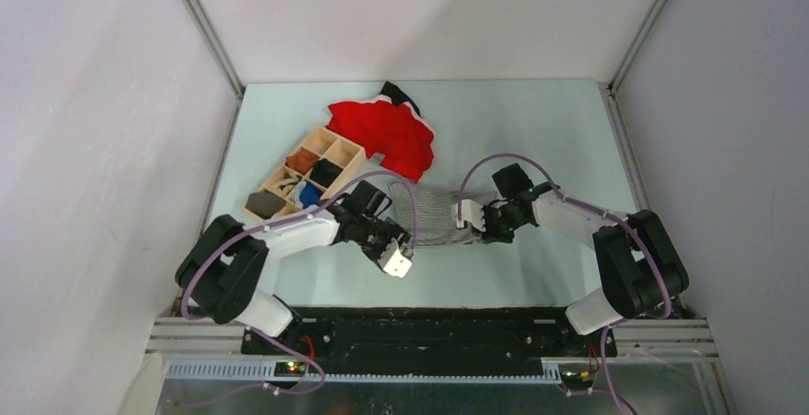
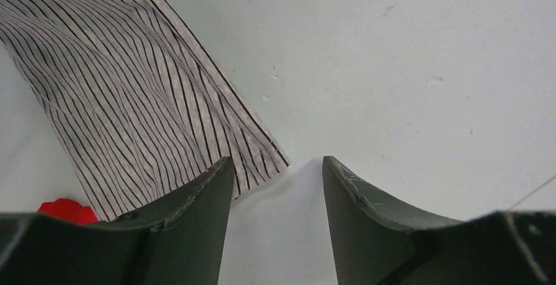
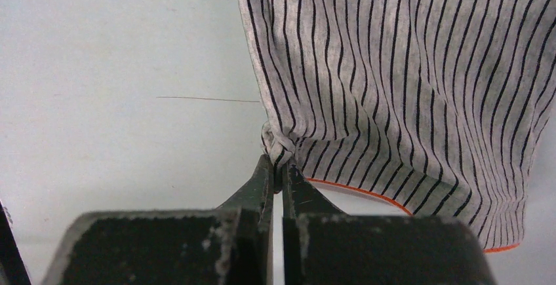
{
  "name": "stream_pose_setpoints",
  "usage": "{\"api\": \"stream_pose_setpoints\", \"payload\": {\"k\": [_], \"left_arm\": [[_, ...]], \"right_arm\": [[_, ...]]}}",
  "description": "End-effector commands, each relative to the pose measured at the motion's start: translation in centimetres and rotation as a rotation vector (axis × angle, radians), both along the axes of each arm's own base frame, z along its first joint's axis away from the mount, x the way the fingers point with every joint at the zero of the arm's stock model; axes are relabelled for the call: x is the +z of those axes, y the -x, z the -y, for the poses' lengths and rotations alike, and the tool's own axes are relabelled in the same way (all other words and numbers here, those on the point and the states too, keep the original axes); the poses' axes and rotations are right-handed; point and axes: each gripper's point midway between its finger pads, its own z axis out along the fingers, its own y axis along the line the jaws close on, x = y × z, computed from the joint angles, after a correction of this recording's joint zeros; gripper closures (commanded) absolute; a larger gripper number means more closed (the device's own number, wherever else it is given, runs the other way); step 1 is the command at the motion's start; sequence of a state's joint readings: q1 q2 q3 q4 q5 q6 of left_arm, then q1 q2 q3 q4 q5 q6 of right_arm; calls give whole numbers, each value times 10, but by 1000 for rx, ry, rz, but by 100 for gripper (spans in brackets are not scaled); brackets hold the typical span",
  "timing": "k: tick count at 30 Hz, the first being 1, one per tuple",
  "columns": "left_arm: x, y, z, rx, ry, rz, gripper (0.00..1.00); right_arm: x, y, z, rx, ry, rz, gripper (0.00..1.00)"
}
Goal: Roll the underwear
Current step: Fold the underwear at the center of the board.
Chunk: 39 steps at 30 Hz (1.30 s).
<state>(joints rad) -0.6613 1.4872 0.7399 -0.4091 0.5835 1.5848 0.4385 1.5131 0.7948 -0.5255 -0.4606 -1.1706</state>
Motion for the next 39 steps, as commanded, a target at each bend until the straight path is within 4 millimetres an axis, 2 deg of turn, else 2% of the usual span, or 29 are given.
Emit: {"api": "stream_pose_setpoints", "payload": {"k": [1,6,12,16,18,21,24,27,28,31,35,38,39], "left_arm": [[11,-9,18,53,89,33,42],[2,-11,19,78,51,40,50],[-9,-23,14,81,-11,93,61],[-23,-15,3,29,-88,71,69],[-27,-14,-1,17,-121,64,76],[-31,-16,-6,10,-171,54,93],[-32,-16,-11,16,-210,30,100],[-18,-13,-11,44,-205,-32,100],[-13,-6,-14,44,-203,-82,100],[12,-6,-7,91,-168,-151,100],[23,1,-12,93,-191,-219,100],[28,-2,-12,99,-203,-248,100],[29,2,-14,97,-217,-278,100]], "right_arm": [[-10,14,10,-5,42,-78,100],[-10,14,11,-2,52,-74,100],[-8,14,10,5,50,-70,100],[-9,13,9,2,50,-77,100],[-9,13,9,-1,50,-79,100],[-9,14,10,-4,51,-88,100],[-7,17,9,1,47,-91,100],[5,20,8,2,19,-91,100],[11,25,8,0,13,-100,100],[31,35,4,3,-32,-121,100],[45,58,6,3,-53,-185,100],[49,67,8,-3,-59,-221,100],[51,70,9,-9,-60,-236,100]]}}
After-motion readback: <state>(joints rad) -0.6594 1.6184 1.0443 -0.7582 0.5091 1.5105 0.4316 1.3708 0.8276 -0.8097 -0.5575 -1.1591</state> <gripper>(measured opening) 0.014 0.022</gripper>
